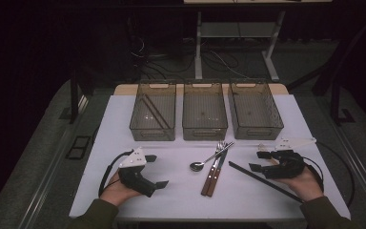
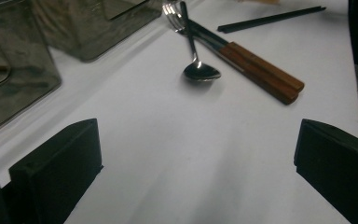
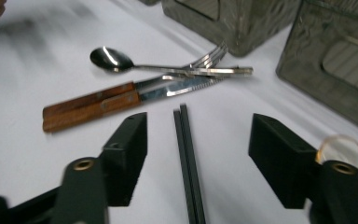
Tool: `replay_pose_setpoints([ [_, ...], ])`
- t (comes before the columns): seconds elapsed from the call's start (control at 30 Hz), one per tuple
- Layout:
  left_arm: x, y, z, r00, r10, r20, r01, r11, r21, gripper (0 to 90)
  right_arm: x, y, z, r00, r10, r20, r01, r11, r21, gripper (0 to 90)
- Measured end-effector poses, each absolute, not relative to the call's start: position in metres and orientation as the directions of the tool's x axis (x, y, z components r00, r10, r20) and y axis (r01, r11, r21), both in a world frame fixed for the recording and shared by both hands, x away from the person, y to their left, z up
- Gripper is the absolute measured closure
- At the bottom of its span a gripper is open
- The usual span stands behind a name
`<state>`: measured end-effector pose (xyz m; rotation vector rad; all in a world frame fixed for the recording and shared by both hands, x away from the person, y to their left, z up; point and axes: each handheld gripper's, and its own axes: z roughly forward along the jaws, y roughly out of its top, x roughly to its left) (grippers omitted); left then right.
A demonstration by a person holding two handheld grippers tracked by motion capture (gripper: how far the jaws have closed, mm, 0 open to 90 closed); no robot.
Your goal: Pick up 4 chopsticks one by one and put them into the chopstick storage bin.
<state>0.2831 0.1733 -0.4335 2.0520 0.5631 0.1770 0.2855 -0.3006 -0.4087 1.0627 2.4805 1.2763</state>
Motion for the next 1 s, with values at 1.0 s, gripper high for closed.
replay_pose_setpoints([
  [1.0, 0.275, 0.167, -0.437, 0.870, 0.480, -0.115, 0.348, -0.431, 0.833, 0.0, 0.265, -0.330, -0.435, -0.757, 0.641, 0.127, 0.554, 0.525, 0.646, 78.6],
])
